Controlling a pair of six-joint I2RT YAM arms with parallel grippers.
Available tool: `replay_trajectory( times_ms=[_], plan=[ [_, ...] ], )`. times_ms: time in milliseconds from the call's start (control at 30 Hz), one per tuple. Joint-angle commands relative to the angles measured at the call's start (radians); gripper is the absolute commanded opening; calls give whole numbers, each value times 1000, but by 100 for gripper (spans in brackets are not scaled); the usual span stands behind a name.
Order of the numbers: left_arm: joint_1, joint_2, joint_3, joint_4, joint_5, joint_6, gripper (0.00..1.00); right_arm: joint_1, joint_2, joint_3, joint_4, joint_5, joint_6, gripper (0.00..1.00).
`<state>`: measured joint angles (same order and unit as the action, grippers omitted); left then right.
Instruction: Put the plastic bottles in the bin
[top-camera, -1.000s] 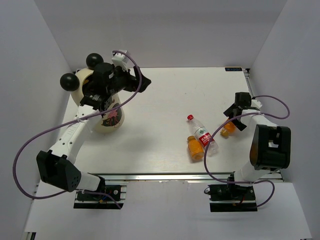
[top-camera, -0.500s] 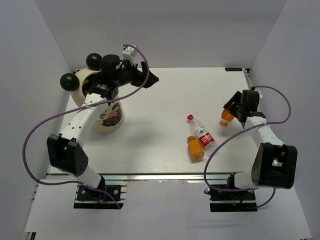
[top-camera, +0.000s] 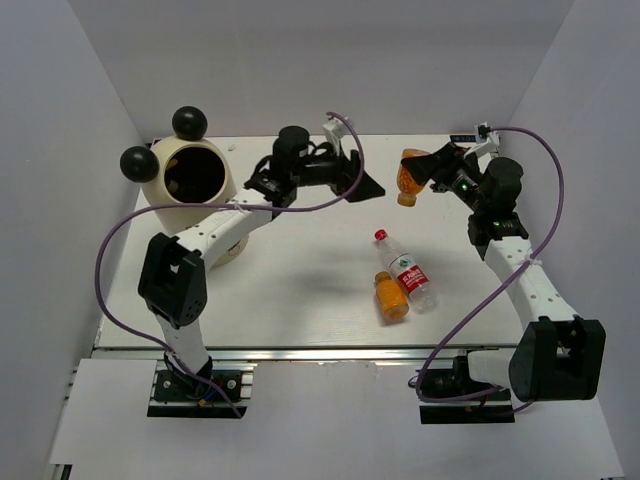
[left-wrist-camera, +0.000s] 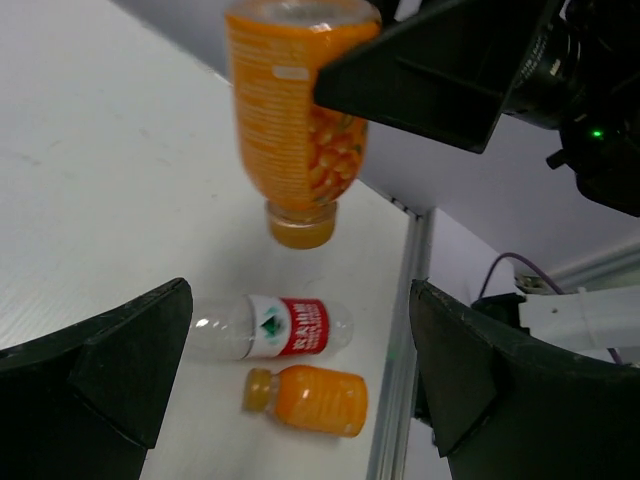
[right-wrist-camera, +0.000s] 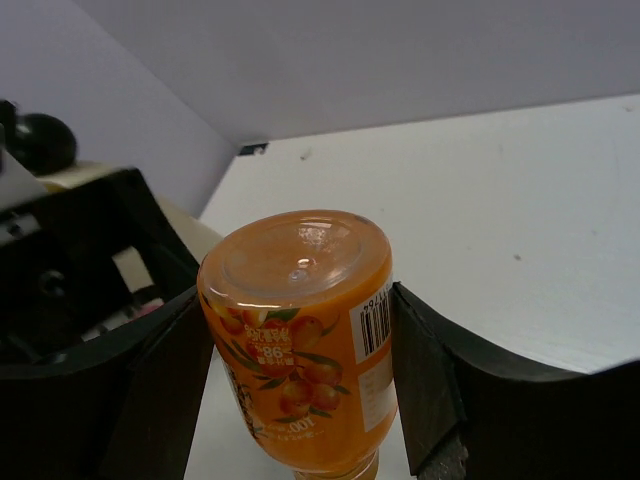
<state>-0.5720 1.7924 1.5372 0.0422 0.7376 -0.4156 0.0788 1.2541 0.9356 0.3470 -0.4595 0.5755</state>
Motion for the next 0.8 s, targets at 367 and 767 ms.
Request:
replay_trajectory(
  times_ms=[367, 767],
  plan=[
    [-117, 91, 81, 289, 17, -138, 98, 70, -41, 92, 165, 79, 291, 50],
    [-121, 108, 118, 274, 28, -130, 60, 73, -41, 68, 202, 58, 340, 52]
  ],
)
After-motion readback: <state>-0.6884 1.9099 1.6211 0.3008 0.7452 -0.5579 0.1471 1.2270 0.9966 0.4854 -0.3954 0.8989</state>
